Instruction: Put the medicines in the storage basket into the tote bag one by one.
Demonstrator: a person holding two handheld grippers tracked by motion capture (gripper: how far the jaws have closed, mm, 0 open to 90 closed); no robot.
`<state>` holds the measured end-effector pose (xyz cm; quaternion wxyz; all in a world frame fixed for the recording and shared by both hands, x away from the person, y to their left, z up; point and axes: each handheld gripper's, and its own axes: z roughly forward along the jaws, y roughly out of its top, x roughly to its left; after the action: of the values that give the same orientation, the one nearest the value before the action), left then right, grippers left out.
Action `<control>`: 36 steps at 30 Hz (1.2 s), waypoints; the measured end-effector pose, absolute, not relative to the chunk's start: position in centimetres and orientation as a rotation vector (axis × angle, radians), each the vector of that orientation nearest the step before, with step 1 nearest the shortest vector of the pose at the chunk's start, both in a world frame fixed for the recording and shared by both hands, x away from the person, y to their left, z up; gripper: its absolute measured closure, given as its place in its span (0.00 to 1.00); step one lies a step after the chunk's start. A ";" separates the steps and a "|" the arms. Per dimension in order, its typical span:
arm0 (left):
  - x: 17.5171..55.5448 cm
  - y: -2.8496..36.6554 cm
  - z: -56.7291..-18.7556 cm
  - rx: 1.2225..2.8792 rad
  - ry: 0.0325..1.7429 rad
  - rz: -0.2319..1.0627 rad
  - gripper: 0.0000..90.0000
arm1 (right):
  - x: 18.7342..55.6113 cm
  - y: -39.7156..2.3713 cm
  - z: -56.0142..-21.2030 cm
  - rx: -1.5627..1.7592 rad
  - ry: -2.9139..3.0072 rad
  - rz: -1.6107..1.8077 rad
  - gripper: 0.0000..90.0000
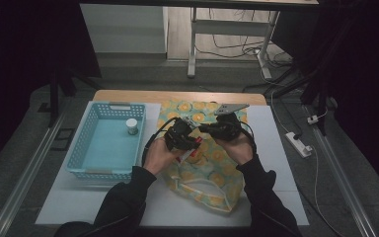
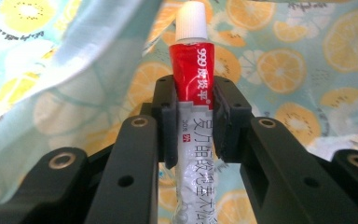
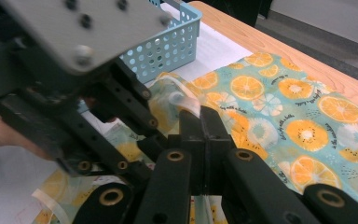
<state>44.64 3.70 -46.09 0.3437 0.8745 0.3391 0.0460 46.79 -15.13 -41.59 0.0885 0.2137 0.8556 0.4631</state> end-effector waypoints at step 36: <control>45.6 4.9 -47.5 2.220 0.855 0.196 0.41 | 47.0 -15.3 -41.8 0.651 2.542 1.370 1.00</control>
<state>45.65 4.91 -47.46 0.3682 0.8647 0.3330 0.0762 47.00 -15.29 -41.76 0.0907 0.2191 0.8552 0.4608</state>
